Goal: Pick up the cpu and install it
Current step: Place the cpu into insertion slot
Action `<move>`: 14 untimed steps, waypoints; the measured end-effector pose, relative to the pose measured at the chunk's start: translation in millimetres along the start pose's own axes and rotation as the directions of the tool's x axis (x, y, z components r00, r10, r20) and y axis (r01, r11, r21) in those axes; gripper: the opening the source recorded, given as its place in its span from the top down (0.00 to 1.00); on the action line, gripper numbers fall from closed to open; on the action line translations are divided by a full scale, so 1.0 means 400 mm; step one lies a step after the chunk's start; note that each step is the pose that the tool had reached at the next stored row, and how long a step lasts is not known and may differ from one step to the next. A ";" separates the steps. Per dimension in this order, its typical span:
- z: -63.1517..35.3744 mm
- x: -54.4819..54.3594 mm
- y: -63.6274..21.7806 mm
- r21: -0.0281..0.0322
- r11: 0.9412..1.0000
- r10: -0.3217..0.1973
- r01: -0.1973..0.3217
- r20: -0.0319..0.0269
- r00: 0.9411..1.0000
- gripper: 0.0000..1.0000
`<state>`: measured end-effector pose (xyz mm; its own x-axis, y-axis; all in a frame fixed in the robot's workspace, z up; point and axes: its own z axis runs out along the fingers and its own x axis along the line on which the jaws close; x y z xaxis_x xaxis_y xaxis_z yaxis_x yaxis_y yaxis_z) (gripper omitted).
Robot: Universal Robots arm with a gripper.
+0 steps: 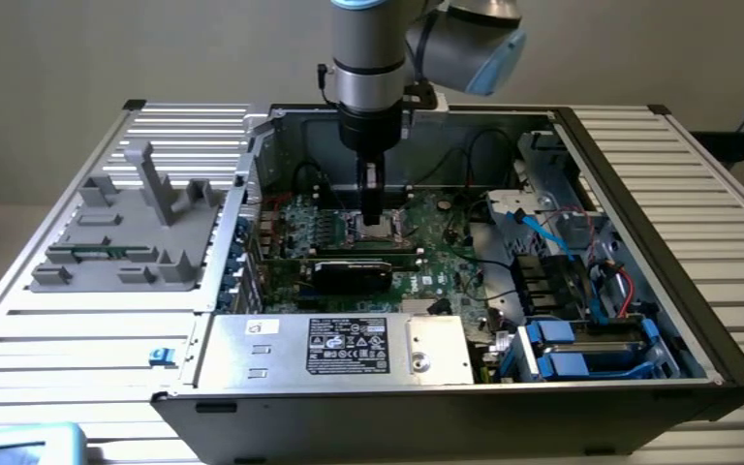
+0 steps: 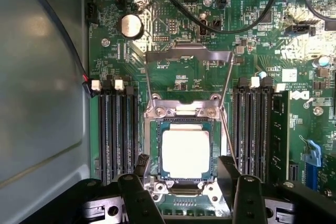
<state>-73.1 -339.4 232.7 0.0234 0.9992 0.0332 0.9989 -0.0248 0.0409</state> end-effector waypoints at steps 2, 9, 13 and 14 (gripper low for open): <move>-0.019 0.000 0.001 0.003 1.000 0.000 0.000 0.000 1.000 0.37; -0.083 0.000 0.005 0.016 1.000 0.001 -0.001 0.000 1.000 0.37; -0.105 -0.002 0.008 0.024 1.000 0.001 -0.001 0.000 1.000 0.37; -0.110 -0.002 0.009 0.025 1.000 0.001 -0.001 0.000 1.000 0.37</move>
<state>-71.5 -341.8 276.7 0.0243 0.9992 0.0330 0.9996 -0.0249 0.0155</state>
